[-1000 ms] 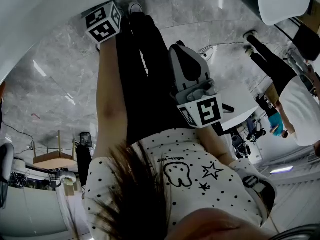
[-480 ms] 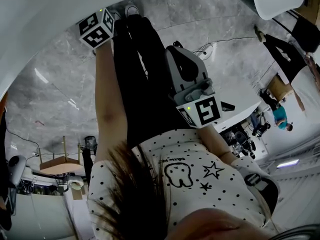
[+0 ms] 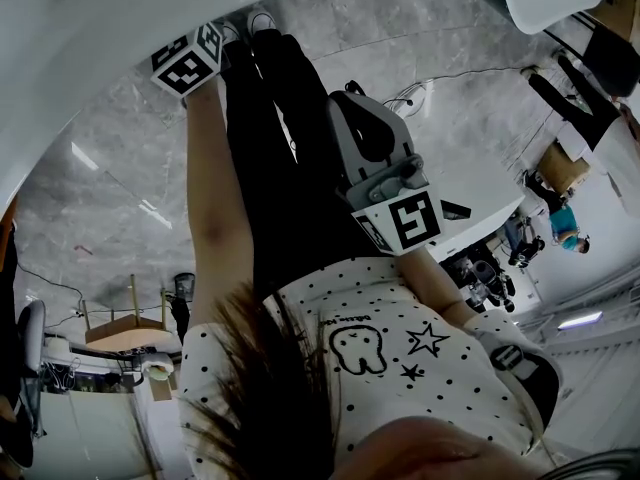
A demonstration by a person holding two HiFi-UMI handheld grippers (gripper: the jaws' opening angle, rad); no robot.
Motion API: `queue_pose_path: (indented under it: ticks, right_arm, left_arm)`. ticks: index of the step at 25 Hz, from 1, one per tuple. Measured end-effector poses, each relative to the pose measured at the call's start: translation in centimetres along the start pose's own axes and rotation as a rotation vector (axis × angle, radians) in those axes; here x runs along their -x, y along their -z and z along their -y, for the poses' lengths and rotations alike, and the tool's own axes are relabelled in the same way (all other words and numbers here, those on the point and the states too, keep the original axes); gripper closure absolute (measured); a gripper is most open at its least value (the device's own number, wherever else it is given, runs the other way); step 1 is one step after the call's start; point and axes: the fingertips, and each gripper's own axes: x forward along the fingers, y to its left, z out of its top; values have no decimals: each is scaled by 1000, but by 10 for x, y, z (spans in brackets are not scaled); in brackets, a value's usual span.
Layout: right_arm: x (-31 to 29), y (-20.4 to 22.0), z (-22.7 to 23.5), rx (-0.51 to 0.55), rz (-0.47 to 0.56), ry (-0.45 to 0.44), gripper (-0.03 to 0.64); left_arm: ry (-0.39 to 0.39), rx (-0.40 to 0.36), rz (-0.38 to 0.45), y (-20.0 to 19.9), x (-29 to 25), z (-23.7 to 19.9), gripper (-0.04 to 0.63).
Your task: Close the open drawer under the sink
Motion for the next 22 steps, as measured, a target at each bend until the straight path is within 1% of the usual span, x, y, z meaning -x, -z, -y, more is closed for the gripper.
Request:
queue_pose_path:
  ticks: [11,17,22]
  right_arm:
    - [-2,1,0,8,-2,-1,601]
    - [3,-1,1,16,6,7,601]
    - [11,-15,-2,21,27,5,601]
  left_arm:
    - [4,3,3,-1,-6,0,453]
    - [-14,0,-26,4,-7,-2,453]
    - [2,12,-40,3,-4,2,453]
